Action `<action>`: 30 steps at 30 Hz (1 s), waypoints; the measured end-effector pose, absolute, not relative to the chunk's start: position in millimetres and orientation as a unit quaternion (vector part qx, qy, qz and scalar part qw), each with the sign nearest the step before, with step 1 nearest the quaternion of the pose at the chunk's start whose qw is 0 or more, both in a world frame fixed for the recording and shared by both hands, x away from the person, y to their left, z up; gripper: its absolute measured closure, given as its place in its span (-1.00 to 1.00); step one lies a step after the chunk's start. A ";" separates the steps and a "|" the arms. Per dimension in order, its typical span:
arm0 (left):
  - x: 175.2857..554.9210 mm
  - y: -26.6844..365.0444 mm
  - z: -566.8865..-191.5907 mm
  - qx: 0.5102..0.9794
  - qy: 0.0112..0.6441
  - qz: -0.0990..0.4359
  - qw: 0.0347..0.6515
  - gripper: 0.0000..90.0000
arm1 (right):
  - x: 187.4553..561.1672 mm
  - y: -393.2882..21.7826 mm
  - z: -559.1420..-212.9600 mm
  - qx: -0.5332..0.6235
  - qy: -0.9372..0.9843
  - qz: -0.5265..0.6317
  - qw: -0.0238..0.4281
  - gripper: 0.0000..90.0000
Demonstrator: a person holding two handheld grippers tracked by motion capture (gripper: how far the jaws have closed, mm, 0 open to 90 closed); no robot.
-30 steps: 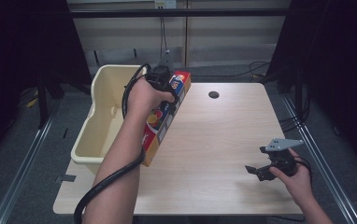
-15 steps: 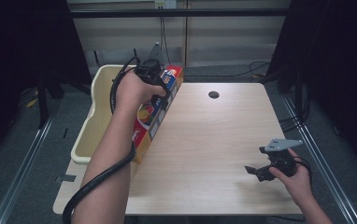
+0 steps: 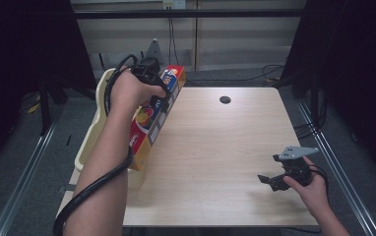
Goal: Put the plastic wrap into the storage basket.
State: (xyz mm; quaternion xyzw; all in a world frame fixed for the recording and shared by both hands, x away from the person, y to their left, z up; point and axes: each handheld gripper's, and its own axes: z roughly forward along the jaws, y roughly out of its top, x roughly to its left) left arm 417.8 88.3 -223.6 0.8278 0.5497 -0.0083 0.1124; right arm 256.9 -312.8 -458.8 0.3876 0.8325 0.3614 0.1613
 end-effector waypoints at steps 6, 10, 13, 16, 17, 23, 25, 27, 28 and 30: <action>417.5 98.0 -220.8 0.823 0.558 -0.005 0.110 -0.10 | 256.6 -312.4 -458.8 0.387 0.833 0.360 0.164 -0.93; 417.5 105.6 -217.8 0.819 0.563 -0.004 0.110 -0.10 | 257.0 -312.0 -459.1 0.386 0.833 0.361 0.164 -0.93; 416.9 111.4 -216.3 0.816 0.568 -0.005 0.111 -0.10 | 257.4 -311.7 -459.5 0.384 0.834 0.362 0.162 -0.92; 415.9 117.0 -215.2 0.814 0.570 -0.004 0.112 -0.10 | 257.2 -311.4 -459.5 0.385 0.834 0.361 0.163 -0.92; 415.4 118.7 -214.9 0.813 0.571 -0.002 0.113 -0.10 | 257.0 -311.4 -459.2 0.386 0.833 0.360 0.164 -0.92; 414.7 128.2 -214.0 0.809 0.577 0.000 0.111 -0.10 | 257.0 -310.6 -459.3 0.384 0.834 0.362 0.164 -0.92; 414.3 131.2 -213.5 0.805 0.583 -0.001 0.112 -0.10 | 256.9 -310.6 -459.2 0.385 0.833 0.362 0.163 -0.92; 414.1 134.7 -213.2 0.803 0.585 0.000 0.117 -0.10 | 257.1 -310.8 -459.1 0.386 0.833 0.360 0.165 -0.92; 413.9 136.3 -212.9 0.802 0.586 -0.001 0.117 -0.10 | 257.3 -311.0 -459.1 0.386 0.833 0.360 0.165 -0.92; 413.3 139.0 -212.8 0.798 0.591 -0.002 0.117 -0.10 | 257.4 -311.1 -459.2 0.386 0.833 0.359 0.166 -0.92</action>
